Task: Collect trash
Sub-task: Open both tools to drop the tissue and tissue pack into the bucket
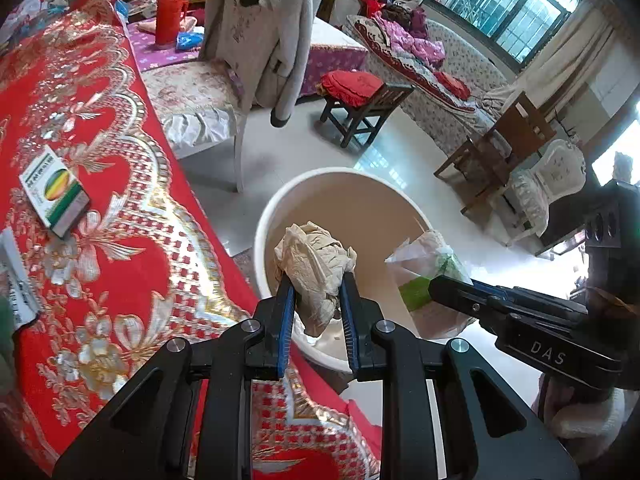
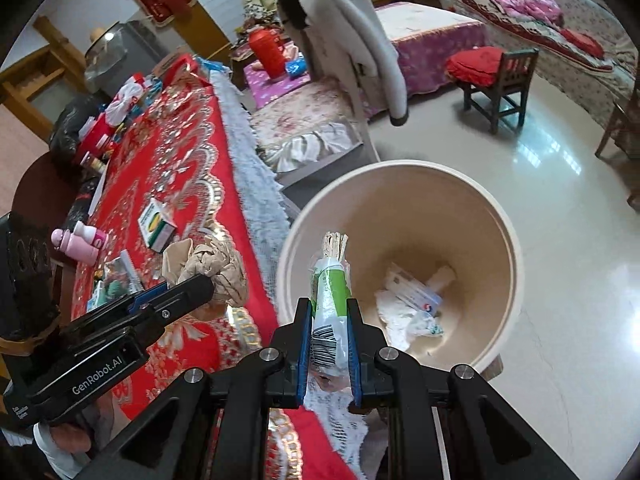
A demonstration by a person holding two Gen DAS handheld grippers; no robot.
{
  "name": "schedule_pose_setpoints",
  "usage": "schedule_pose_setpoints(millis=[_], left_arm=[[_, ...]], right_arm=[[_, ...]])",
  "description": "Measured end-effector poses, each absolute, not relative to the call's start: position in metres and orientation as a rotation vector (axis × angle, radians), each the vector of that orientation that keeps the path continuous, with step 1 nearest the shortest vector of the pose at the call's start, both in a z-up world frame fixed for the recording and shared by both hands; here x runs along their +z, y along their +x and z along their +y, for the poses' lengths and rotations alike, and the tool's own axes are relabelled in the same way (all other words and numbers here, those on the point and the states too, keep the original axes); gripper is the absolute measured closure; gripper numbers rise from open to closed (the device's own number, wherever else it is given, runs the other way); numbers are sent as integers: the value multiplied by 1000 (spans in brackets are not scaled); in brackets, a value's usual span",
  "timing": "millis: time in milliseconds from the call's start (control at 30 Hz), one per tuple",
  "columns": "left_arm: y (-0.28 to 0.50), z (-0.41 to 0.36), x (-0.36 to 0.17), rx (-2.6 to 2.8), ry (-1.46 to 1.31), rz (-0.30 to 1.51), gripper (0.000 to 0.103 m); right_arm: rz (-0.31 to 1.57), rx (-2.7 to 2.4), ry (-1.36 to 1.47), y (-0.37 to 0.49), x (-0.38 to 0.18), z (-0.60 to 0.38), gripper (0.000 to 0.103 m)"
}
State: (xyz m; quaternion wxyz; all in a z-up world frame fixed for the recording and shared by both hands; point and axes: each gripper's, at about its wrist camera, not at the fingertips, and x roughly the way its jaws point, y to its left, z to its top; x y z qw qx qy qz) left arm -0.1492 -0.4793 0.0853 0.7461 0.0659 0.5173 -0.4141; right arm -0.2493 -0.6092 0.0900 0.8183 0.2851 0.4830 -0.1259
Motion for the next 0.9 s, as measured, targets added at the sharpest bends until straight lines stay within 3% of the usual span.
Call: schedule_pose_setpoints(millis=[767, 900], left_arm=[[-157, -513, 65, -941, 145, 1191, 83], [-156, -514, 63, -947, 139, 1202, 79]], right_arm=[[1059, -323, 649, -263, 74, -639, 88], [1068, -332, 648, -262, 72, -641, 88]])
